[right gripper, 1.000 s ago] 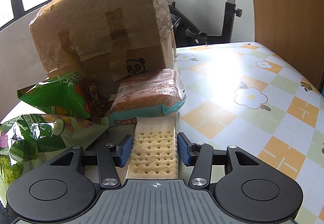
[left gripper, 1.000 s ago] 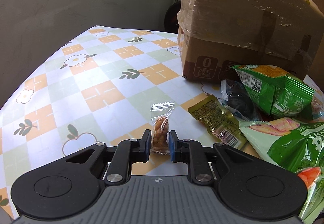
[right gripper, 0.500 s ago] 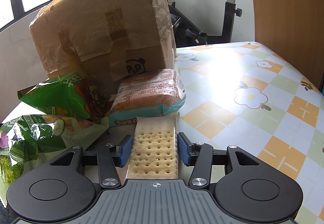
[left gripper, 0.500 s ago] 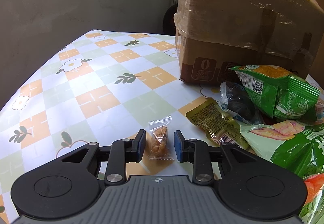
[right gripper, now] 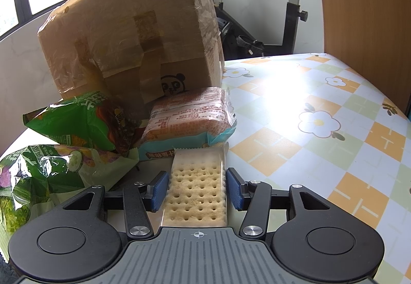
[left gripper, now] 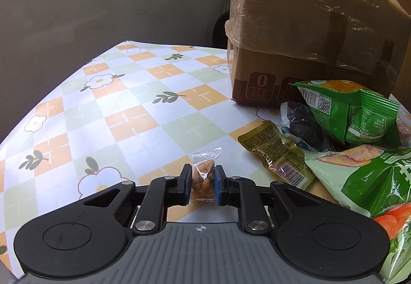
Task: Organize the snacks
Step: 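Lift nut packet and cracker up over the box with both tools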
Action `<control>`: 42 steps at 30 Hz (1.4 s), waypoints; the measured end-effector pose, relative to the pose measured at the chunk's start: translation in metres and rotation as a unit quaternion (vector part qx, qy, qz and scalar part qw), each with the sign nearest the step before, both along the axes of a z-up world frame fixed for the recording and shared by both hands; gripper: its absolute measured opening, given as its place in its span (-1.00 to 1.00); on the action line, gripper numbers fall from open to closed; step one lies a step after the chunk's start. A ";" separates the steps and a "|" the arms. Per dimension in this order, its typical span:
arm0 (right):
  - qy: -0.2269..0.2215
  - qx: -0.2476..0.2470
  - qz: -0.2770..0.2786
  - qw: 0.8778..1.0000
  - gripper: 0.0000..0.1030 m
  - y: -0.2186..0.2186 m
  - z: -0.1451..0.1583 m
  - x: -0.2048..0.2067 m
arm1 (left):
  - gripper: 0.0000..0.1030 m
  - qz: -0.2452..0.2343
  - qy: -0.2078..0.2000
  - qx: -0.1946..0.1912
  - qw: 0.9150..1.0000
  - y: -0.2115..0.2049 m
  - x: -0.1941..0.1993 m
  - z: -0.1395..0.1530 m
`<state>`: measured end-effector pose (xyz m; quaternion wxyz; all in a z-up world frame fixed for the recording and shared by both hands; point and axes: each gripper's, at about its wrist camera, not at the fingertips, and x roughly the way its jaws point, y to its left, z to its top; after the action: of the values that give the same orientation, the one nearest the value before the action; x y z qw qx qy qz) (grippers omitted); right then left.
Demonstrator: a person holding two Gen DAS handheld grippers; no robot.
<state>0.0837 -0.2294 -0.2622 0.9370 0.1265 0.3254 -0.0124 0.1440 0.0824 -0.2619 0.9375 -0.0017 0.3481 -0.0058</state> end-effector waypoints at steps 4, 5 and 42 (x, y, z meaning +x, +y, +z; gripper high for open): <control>0.004 -0.013 0.002 1.000 -0.08 0.003 0.000 0.001 | -0.63 0.004 0.001 -0.004 1.000 0.001 0.001 0.000; 0.007 -0.020 0.002 1.000 -0.08 0.006 0.000 0.002 | -0.63 0.005 0.000 -0.005 1.000 0.001 0.001 0.000; -0.203 -0.015 0.006 0.979 -0.17 -0.040 0.187 0.045 | -0.63 -0.068 -0.178 -0.092 0.977 -0.022 0.035 0.184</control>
<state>0.1291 -0.2697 -0.0750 0.9854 0.1103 0.1292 0.0143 0.1785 0.0607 -0.0780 0.9777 -0.0637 0.1727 -0.1014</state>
